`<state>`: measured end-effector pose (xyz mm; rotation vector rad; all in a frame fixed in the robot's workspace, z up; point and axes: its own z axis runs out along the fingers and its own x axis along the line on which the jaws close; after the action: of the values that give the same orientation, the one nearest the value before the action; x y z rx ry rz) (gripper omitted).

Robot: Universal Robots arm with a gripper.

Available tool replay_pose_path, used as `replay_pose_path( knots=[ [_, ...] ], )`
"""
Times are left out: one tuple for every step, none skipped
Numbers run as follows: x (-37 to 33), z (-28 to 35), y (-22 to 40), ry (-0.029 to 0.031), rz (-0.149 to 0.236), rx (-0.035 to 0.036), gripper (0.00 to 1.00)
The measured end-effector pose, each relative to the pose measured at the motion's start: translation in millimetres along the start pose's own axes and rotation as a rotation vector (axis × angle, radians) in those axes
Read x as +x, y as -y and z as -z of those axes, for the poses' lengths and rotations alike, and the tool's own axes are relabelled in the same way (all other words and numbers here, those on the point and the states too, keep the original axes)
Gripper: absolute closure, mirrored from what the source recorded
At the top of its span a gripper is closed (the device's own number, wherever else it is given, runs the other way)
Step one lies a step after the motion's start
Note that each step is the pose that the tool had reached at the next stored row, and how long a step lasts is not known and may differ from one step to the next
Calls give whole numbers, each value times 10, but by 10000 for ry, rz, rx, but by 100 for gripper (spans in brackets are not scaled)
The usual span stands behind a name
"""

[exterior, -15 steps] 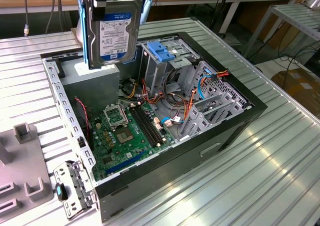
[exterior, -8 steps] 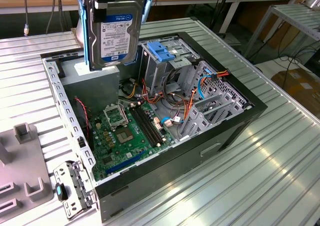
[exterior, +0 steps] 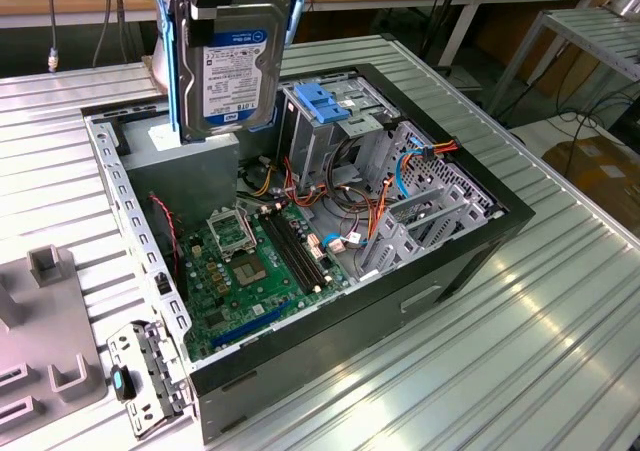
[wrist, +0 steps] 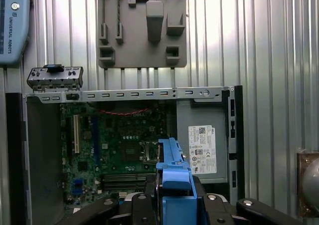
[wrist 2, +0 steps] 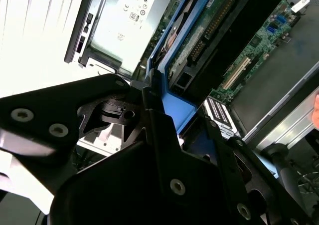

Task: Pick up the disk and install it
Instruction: 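Insert the disk into the insertion slot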

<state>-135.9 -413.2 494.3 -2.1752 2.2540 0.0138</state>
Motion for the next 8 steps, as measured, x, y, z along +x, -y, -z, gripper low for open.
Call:
replay_pose_path(
  knots=[
    [4,0,0,0,0,1,63],
    [7,0,0,0,0,0,63],
    [11,0,0,0,0,0,63],
    [14,0,0,0,0,0,63],
    [18,0,1,0,0,0,63],
    [20,0,1,0,0,1,63],
    [23,0,1,0,0,0,63],
    [25,1,1,0,0,0,63]
  ],
)
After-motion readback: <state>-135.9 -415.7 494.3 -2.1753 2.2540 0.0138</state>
